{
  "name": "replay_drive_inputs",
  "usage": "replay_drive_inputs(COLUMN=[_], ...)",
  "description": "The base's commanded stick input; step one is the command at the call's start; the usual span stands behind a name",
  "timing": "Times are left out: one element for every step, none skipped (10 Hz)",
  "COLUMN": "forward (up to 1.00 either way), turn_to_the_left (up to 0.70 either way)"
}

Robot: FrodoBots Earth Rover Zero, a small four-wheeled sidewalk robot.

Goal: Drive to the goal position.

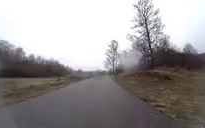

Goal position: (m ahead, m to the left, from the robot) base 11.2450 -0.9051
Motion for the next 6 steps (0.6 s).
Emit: replay_drive_inputs(forward=[0.70,0.70,0.70,0.70,0.70,0.70], turn_to_the_left=[0.00,0.00,0.00,0.00,0.00,0.00])
